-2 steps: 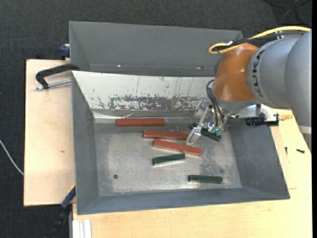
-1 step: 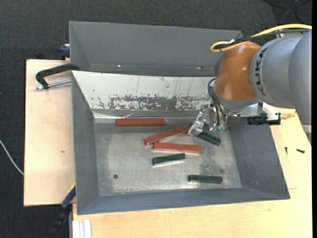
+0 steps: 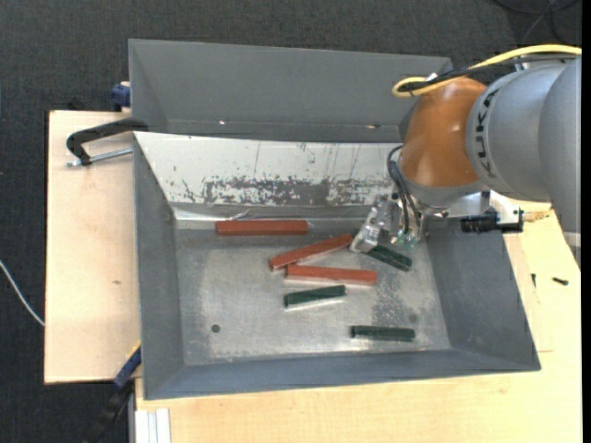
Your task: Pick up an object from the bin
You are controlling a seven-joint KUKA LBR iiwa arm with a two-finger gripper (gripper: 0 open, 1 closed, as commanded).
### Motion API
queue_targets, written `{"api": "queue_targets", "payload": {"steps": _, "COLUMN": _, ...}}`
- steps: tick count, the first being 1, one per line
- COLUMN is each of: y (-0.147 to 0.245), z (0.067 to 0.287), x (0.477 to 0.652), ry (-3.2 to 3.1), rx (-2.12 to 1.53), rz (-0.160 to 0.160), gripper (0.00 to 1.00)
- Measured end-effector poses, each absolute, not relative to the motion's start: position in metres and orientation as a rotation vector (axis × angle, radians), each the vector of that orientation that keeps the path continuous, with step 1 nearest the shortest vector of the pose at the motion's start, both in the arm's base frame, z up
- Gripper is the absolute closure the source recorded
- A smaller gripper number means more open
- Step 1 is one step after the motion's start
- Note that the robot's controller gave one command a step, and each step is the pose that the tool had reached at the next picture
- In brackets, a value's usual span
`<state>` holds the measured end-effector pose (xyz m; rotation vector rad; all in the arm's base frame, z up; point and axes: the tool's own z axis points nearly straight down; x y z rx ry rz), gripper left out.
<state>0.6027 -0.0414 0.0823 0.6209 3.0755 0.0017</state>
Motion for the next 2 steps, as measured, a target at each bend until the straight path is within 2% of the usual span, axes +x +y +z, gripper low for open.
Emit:
{"api": "queue_targets", "payload": {"steps": 1, "y": -0.0409, "z": 0.1045, "x": 0.6042, "ry": 3.074, "rx": 0.619, "rz": 0.002, "gripper": 1.0}}
{"api": "queue_targets", "payload": {"steps": 2, "y": -0.041, "z": 0.1084, "x": 0.6042, "ry": 3.074, "rx": 0.618, "rz": 0.001, "gripper": 1.0}}
